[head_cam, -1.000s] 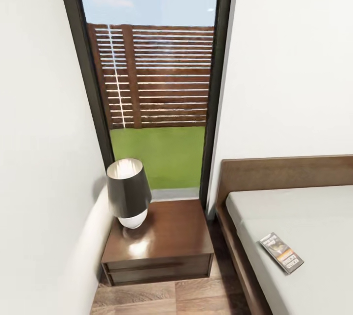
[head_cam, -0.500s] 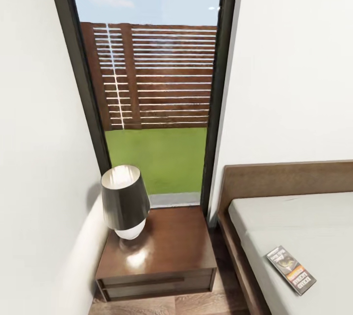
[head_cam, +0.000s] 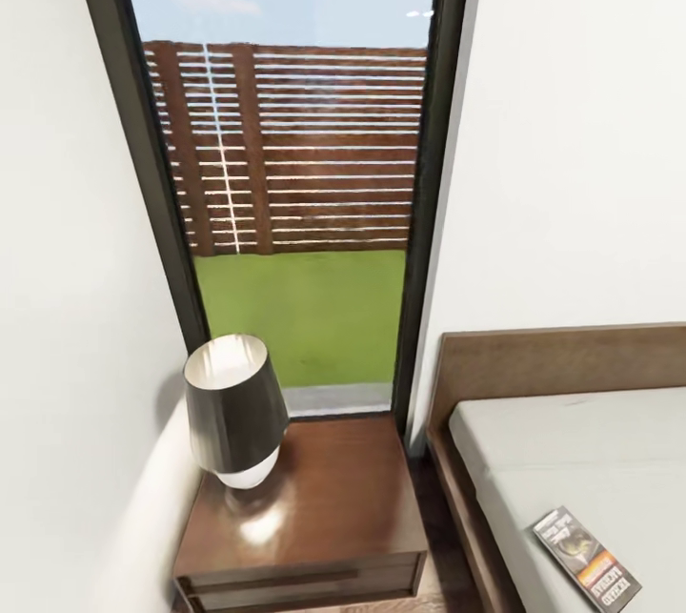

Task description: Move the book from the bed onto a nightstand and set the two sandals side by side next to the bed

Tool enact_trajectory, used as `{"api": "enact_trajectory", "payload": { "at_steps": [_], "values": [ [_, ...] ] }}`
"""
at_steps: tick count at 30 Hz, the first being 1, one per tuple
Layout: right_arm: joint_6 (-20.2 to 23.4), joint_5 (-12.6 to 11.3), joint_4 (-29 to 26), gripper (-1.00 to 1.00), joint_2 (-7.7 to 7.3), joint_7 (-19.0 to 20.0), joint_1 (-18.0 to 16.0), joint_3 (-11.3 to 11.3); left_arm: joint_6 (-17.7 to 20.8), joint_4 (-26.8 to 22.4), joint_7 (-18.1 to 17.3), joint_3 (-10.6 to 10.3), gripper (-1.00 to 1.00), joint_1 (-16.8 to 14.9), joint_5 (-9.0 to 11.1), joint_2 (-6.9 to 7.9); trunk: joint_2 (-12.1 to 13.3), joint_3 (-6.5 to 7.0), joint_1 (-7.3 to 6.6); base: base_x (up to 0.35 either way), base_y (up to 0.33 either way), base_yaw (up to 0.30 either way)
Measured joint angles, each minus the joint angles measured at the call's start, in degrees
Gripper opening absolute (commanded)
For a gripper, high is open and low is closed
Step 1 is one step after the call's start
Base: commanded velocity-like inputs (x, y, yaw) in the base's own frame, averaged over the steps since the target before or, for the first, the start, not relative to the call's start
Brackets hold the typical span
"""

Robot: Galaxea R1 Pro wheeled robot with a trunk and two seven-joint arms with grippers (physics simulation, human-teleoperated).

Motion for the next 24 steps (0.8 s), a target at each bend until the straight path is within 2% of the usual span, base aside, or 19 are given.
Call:
{"api": "enact_trajectory", "payload": {
  "at_steps": [24],
  "values": [
    [0.00, 0.00, 0.00, 1.00, 0.00, 0.00, 0.00, 0.00, -0.01, 0.00, -0.02, 0.00, 1.00, 0.02, 0.00, 0.00, 0.00, 0.00, 0.01, 0.268, 0.000, 0.000]
  ]
}}
